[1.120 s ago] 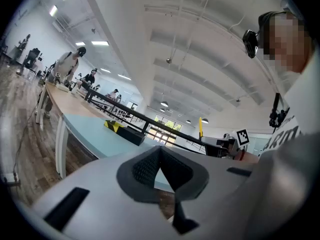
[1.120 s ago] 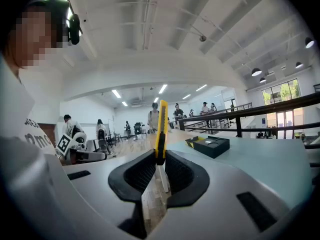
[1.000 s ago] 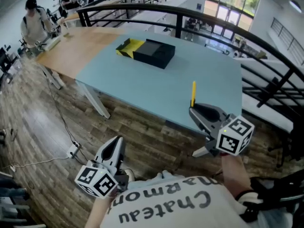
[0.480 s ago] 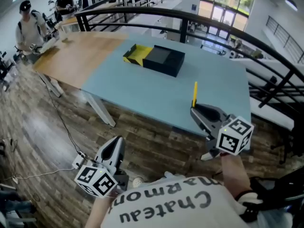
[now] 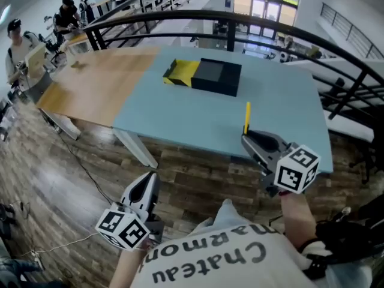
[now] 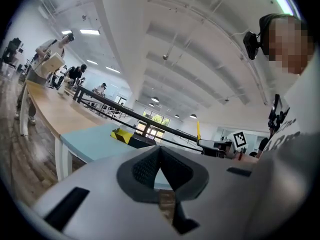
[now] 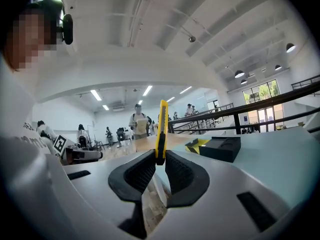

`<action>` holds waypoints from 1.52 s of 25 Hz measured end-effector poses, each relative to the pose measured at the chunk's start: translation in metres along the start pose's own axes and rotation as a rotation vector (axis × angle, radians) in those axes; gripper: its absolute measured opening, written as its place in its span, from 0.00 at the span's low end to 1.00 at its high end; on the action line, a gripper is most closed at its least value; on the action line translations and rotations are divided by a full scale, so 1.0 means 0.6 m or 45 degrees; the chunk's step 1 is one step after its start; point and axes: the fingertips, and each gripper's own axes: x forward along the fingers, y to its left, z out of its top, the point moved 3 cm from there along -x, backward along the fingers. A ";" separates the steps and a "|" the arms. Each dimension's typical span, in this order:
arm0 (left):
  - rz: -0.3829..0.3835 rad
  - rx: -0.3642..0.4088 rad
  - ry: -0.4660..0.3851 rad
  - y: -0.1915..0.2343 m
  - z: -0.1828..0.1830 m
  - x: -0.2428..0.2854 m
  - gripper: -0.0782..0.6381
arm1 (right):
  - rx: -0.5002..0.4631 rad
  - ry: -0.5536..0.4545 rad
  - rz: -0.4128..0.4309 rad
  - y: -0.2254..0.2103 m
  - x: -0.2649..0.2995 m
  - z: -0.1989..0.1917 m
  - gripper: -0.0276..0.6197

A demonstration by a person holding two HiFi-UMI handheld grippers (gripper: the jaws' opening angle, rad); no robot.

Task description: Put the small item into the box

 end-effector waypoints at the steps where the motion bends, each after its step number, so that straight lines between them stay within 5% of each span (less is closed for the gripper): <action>1: -0.006 0.003 0.003 0.012 0.003 -0.003 0.11 | 0.010 0.003 -0.009 0.005 0.008 -0.005 0.17; 10: -0.038 -0.092 -0.002 0.091 0.019 0.002 0.11 | 0.059 0.092 -0.022 0.032 0.096 -0.030 0.16; 17: -0.044 -0.076 0.023 0.150 0.049 0.046 0.11 | 0.028 0.097 0.036 0.019 0.212 -0.005 0.16; 30: 0.014 -0.069 -0.066 0.286 0.177 0.216 0.11 | -0.040 0.064 0.104 -0.113 0.432 0.113 0.17; 38: -0.091 -0.075 -0.115 0.344 0.209 0.348 0.11 | -0.056 0.060 0.090 -0.212 0.523 0.129 0.17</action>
